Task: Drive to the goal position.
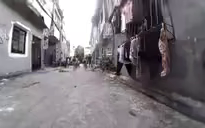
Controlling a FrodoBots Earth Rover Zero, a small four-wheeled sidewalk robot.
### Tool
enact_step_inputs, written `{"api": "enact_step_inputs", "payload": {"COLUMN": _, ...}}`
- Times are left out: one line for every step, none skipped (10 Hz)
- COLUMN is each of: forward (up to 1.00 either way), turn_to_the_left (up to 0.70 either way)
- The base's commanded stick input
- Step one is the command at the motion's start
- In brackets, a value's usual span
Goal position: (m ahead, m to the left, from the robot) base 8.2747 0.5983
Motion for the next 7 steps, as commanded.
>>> {"api": "enact_step_inputs", "payload": {"forward": 1.00, "turn_to_the_left": 0.00}}
{"api": "enact_step_inputs", "payload": {"forward": 1.00, "turn_to_the_left": 0.27}}
{"api": "enact_step_inputs", "payload": {"forward": 1.00, "turn_to_the_left": 0.27}}
{"api": "enact_step_inputs", "payload": {"forward": 1.00, "turn_to_the_left": 0.27}}
{"api": "enact_step_inputs", "payload": {"forward": 1.00, "turn_to_the_left": 0.00}}
{"api": "enact_step_inputs", "payload": {"forward": 1.00, "turn_to_the_left": 0.00}}
{"api": "enact_step_inputs", "payload": {"forward": 1.00, "turn_to_the_left": 0.00}}
